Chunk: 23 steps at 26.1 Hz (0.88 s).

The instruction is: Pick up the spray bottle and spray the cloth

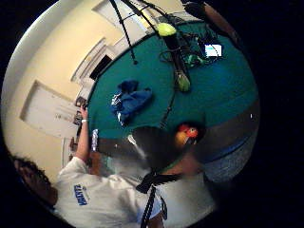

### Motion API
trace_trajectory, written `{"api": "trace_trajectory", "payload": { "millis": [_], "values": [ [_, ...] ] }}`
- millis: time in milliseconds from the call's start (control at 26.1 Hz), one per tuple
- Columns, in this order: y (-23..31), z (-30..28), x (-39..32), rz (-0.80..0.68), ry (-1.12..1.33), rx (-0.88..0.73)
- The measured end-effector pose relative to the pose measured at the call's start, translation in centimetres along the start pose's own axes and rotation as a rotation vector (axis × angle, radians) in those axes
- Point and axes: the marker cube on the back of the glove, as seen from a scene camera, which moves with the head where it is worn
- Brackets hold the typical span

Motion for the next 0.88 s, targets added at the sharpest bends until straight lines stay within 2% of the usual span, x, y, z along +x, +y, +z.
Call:
{"api": "trace_trajectory", "payload": {
  "millis": [192,384,652,882],
  "values": [
    [0.7,2.7,1.2,-0.024,-0.119,-0.047],
    [0.6,4.9,1.6,0.019,-0.244,-0.082],
    [-0.9,7.1,2.2,0.113,-0.458,-0.03],
    [-2.0,8.7,2.4,0.217,-0.583,0.107]
  ]
}}
